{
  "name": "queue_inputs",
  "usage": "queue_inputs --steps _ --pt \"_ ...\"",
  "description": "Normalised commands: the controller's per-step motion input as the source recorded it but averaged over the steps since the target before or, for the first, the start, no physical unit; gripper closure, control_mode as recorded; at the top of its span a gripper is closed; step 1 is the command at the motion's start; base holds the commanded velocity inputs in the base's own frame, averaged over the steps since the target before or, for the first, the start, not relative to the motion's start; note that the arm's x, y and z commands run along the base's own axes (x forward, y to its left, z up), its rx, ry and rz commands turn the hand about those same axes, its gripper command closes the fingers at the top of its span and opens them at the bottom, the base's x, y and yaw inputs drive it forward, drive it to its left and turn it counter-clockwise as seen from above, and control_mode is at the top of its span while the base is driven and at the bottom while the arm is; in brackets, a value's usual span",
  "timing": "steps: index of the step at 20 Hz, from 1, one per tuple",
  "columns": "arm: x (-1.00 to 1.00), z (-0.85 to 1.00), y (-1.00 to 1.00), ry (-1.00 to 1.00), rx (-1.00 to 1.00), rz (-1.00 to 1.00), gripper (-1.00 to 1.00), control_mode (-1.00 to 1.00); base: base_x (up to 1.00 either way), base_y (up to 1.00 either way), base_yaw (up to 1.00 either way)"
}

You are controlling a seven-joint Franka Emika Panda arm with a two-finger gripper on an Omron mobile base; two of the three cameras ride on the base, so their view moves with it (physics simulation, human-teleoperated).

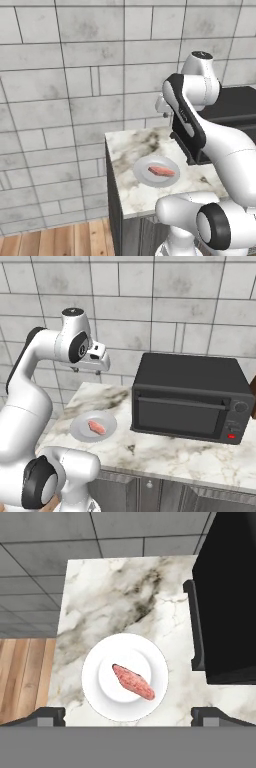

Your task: Open the toaster oven door. Place the baguette on the top rack in the toaster oven and place the steak on the bottom rack.

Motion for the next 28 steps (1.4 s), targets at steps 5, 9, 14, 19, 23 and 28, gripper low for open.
queue_inputs --steps 5,9,14,19,23,28 --pt "0.00 0.00 0.00 0.00 0.00 0.00 -1.00 1.00 0.00 0.00 0.00" --pt "0.00 0.00 0.00 0.00 0.00 0.00 -1.00 1.00 0.00 0.00 0.00" --pt "0.00 0.00 0.00 0.00 0.00 0.00 -1.00 -1.00 0.00 0.00 0.00" --pt "0.00 0.00 0.00 0.00 0.00 0.00 -1.00 -1.00 0.00 0.00 0.00" --pt "0.00 0.00 0.00 0.00 0.00 0.00 -1.00 -1.00 0.00 0.00 0.00" --pt "-0.19 -0.01 -0.09 -0.04 0.07 -0.04 -1.00 -1.00 0.00 0.00 0.00"
